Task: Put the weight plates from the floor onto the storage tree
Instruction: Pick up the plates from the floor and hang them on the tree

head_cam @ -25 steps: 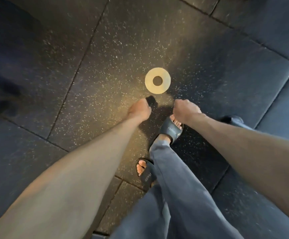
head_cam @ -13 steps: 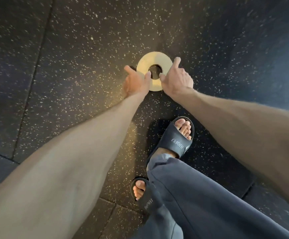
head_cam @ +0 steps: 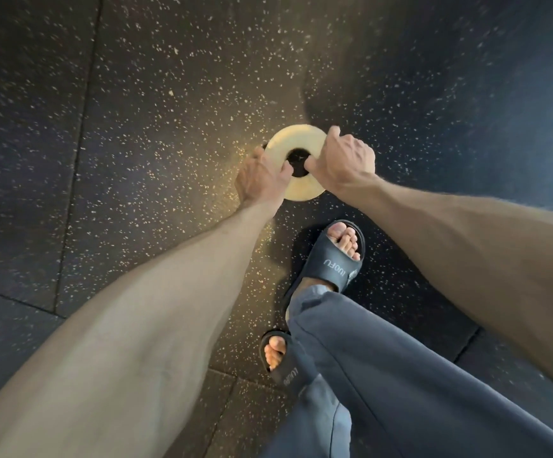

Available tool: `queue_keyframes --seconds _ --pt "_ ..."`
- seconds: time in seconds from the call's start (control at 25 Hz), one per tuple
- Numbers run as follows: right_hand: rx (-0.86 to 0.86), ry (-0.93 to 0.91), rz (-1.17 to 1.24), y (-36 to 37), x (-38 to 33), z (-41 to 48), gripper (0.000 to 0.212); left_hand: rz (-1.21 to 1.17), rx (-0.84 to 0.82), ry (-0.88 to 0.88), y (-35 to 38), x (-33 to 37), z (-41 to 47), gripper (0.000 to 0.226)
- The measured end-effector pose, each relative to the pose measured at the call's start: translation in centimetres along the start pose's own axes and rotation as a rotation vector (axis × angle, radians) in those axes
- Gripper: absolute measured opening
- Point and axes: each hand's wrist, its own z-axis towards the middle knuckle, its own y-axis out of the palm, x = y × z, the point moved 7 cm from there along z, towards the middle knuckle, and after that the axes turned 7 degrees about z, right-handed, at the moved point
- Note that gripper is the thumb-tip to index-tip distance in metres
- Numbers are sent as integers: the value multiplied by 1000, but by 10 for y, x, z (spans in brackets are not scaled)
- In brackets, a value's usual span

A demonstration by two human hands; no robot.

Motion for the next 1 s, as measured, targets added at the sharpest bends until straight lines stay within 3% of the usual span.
queue_keyframes --seconds 0.16,0.28,0.44,0.6,0.72,0.88,1.0 --pt "-72 112 142 -67 14 -92 46 98 -103 153 -71 24 -72 46" --pt "-118 298 392 -126 23 -176 49 141 -144 244 -147 50 -145 46" --pt "-64 432 647 -219 20 -284 58 279 -173 339 -263 94 -243 47" --pt "56 501 844 -292 16 -393 61 363 -178 508 -353 127 -340 46" --pt "261 561 1007 -328 20 -492 60 415 -152 697 -400 147 -419 47" --pt "562 563 1158 -361 25 -623 57 356 -101 946 -436 160 -527 46" --pt "636 547 1267 -367 30 -704 49 348 -102 1030 -443 157 -600 44"
